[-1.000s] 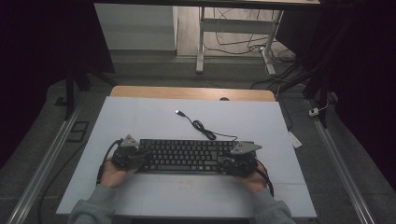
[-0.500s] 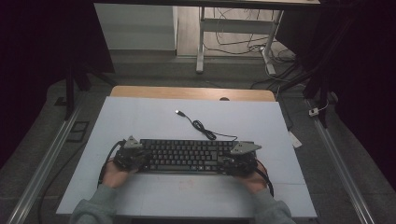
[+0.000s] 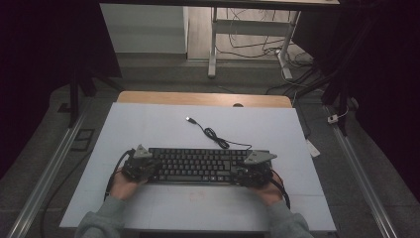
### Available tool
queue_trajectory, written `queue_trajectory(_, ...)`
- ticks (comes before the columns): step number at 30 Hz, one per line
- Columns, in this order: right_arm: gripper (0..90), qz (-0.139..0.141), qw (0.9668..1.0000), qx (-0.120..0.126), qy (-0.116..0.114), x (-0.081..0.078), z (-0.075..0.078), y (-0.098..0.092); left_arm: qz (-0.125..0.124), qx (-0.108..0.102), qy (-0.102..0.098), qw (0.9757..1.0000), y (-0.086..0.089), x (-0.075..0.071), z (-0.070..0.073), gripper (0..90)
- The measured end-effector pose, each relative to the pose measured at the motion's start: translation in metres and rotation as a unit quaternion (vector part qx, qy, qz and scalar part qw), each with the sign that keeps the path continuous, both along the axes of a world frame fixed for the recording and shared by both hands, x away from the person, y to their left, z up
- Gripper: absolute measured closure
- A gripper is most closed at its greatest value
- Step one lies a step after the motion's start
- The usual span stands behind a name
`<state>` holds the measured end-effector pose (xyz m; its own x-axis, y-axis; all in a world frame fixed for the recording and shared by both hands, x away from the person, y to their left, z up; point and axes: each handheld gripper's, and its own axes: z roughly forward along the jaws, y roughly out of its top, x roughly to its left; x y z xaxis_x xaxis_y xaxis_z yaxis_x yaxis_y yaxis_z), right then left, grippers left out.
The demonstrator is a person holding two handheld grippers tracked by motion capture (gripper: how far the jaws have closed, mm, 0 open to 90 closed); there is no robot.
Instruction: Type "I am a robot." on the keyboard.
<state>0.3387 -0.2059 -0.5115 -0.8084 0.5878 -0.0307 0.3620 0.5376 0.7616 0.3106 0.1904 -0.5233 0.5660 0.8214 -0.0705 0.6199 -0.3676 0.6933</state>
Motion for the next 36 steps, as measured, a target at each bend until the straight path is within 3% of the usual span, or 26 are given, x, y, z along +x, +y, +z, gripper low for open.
queue_trajectory(24, 46.0, 0.003, 1.0, -0.005, 0.002, 0.0, -0.0014, 0.0016, -0.006, 0.005, 0.002, 1.0, -0.003, 0.0004, -0.0029, 88.4)
queue_trajectory(36, 46.1, 0.001, 0.9999, -0.01, 0.002, 0.0002, -0.0019, 0.0018, -0.008, -0.003, -0.009, 0.9999, -0.005, -0.0025, 0.0036, 88.3)
